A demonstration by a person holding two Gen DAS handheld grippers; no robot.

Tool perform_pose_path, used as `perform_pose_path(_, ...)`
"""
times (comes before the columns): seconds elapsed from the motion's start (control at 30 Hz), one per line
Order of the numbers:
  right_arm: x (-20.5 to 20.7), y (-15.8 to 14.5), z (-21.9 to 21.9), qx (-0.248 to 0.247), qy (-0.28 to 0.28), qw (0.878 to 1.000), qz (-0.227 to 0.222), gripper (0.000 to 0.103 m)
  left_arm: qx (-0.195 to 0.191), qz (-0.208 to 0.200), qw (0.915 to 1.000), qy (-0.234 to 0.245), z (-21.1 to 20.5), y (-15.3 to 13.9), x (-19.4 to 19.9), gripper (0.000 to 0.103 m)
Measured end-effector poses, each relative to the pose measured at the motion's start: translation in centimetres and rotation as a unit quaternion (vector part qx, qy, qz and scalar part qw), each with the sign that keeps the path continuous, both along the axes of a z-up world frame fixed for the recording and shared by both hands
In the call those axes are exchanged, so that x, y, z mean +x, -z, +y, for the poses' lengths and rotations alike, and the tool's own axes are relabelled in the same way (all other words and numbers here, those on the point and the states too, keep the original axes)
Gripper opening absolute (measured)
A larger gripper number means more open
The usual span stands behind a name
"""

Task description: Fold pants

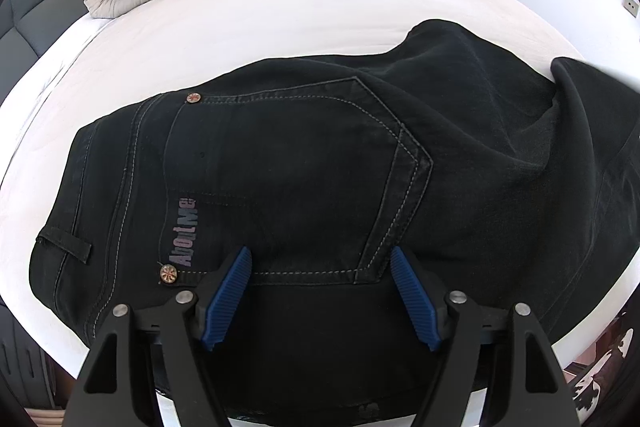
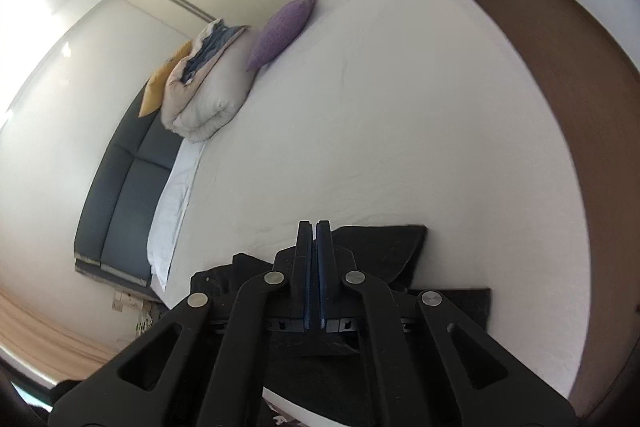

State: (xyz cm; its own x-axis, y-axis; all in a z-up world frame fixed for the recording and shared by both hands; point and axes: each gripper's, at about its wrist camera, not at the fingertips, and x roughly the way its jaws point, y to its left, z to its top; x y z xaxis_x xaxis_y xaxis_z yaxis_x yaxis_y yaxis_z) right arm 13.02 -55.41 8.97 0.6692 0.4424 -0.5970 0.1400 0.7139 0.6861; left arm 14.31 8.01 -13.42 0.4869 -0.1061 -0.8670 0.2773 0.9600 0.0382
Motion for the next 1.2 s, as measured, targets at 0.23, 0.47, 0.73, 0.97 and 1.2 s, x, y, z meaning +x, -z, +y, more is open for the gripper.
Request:
perform_pose_path(0.23,-9.1,3.2,0.8,-0.04,0.059,0.997,0.015,0.034,-0.002,-0.006,1.0,-0.004,-0.1,-0.2,-0.3,0.075)
perform_pose_path(0.47,-15.7,5.3,7.0,-0.069,0.09,0.985,-0.128,0.103,0.0,-0.003,1.0,-0.004,-0.4,-0.2,-0.3,0.075)
perform_pose_path(0.73,-13.3,11.2,9.0,0.101,0.072,0.992,-0.034,0.103,-0.001,-0.009,0.9999,-0.008,-0.4,0.1,-0.4,0.075)
perform_pose_path(0.97,-12.9,15.5,8.7,0.143,0.139,0.98,0.009,0.09,-0.003,-0.012,0.9999,-0.007,-0.4,0.1,-0.6,0.075)
perform_pose_path(1.2,-11.4,16.3,9.4,0.159,0.185,0.97,-0.001,0.082,-0.004,-0.013,0.9999,-0.008,-0.3,0.1,-0.7,0.075)
